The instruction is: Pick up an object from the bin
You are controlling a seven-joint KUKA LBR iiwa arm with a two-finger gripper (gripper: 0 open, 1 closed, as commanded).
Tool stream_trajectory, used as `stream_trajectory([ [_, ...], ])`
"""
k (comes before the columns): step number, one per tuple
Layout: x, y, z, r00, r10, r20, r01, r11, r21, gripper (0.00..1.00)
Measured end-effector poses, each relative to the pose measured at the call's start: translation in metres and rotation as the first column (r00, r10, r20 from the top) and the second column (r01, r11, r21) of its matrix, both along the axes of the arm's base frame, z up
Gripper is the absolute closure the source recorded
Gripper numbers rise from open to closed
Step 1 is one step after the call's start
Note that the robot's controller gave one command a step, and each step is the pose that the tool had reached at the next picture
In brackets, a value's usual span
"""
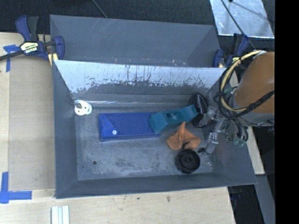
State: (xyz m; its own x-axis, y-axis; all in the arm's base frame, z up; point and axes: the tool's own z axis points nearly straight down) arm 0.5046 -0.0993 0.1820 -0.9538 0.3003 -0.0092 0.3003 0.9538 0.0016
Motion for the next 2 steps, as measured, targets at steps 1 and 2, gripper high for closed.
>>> stream_trajectory([
  [1,-0.0017,-0.0512,-0.022,0.992,-0.125,-0.006,0.125,0.992,-0.001,0.0],
  [2,-0.0089,-0.0462,-0.0218,0.972,0.237,-0.008,-0.237,0.972,0.0,0.0],
])
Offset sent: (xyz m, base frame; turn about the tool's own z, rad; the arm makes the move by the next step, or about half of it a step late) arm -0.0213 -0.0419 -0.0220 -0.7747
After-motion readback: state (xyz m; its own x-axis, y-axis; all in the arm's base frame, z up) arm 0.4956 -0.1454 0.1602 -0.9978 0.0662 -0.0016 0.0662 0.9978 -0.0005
